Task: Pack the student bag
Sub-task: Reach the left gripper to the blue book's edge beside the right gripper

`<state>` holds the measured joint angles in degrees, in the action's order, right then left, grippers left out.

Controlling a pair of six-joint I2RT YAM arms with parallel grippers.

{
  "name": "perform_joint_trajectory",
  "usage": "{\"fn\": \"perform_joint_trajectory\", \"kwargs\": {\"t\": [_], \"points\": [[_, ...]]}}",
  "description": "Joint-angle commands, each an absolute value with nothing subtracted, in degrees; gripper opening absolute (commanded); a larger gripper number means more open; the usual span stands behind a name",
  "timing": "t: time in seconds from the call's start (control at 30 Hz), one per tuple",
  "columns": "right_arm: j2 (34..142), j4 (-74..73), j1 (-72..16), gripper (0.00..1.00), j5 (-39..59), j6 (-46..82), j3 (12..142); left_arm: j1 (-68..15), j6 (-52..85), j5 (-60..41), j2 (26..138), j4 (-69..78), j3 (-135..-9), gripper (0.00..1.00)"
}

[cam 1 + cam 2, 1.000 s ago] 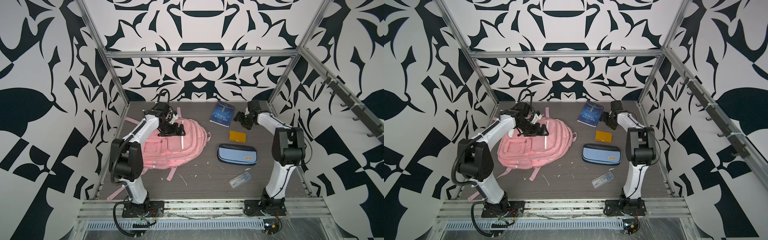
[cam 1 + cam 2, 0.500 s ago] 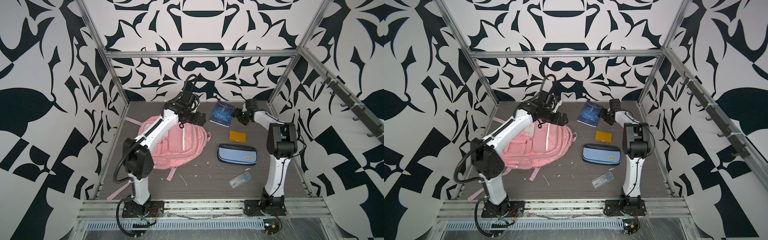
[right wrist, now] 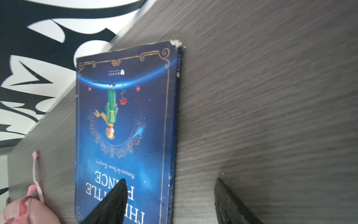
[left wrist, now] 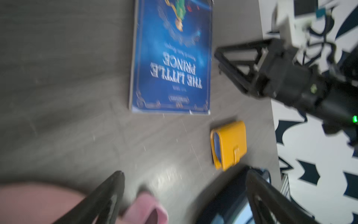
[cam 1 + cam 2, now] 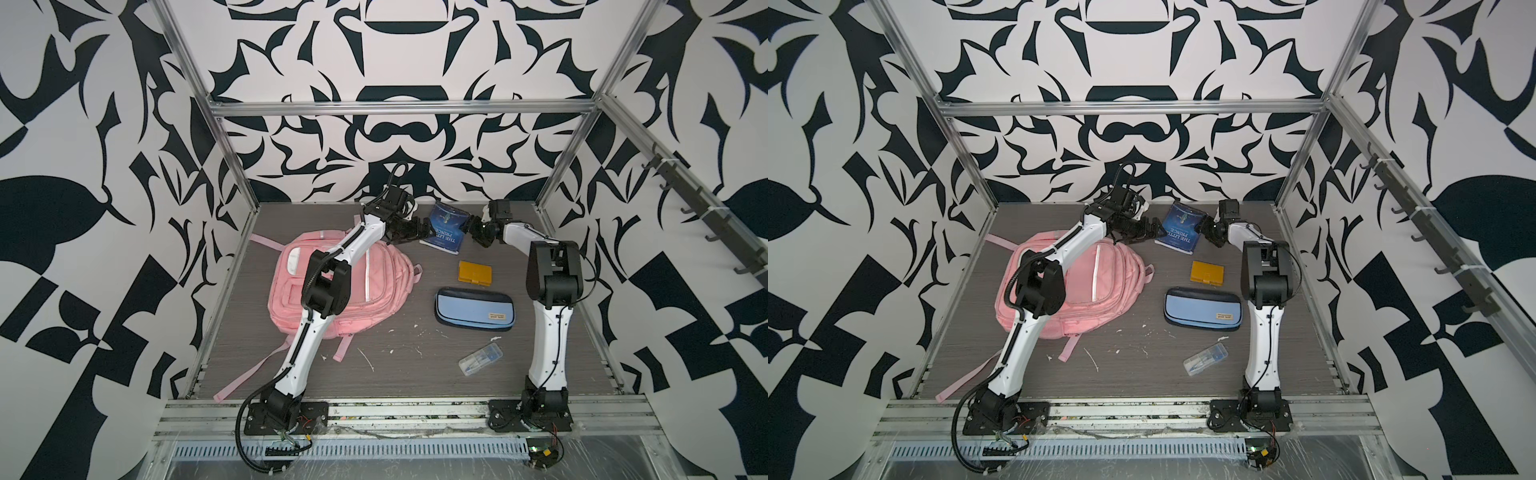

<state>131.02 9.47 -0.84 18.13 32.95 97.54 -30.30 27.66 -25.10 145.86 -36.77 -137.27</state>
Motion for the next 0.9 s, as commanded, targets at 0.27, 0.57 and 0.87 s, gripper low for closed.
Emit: {"fn": "perform_joint_trajectory", "kwargs": {"t": [0.27,0.57,0.87], "points": [[132.5,7.3,-1.1,0.69,24.0,31.0,97.9,-29.2,34.1,-29.4,156.3,-32.4,-143.5,0.99],[136.6,10.6,-2.4,0.63,27.8,30.1,102.2,-30.9,36.1,-30.2,159.6,-28.9,-143.0,0.99],[135.3,10.3,-2.4,0.58,31.7,30.7,98.8,-32.6,43.1,-32.2,161.4,-22.6,-142.9,0.9]]}}
